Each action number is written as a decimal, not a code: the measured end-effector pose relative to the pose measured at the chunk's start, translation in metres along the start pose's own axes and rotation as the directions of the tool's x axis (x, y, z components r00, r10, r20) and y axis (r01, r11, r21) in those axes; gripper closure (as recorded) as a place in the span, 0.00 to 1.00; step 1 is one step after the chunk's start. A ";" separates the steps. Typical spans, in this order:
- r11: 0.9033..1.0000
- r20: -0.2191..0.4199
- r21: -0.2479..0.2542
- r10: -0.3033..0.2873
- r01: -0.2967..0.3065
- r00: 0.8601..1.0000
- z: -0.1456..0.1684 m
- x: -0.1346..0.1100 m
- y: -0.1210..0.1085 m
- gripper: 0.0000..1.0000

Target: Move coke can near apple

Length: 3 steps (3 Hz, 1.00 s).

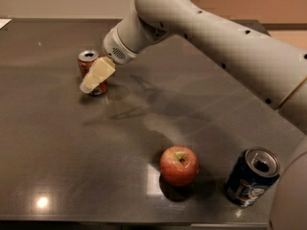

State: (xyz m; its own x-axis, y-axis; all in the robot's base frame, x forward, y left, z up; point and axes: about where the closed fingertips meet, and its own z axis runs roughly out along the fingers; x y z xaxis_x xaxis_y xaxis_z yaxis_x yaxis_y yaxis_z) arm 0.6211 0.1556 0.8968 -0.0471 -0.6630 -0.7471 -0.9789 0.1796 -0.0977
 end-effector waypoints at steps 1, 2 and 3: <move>1.000 0.013 -0.010 -0.003 0.003 1.000 0.010 -0.008 0.004 0.00; 1.000 0.019 -0.012 -0.006 0.006 1.000 0.015 -0.013 0.005 0.18; 1.000 0.021 -0.012 -0.009 0.009 1.000 0.017 -0.015 0.003 0.40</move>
Offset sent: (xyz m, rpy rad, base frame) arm 0.0017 0.0255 0.0011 0.0269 -0.0058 0.0103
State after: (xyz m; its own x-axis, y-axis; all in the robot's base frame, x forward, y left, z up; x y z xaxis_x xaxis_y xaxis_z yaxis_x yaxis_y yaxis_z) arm 0.6221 0.1784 0.8966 -0.0345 -0.6491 -0.7600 -0.9815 0.1651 -0.0965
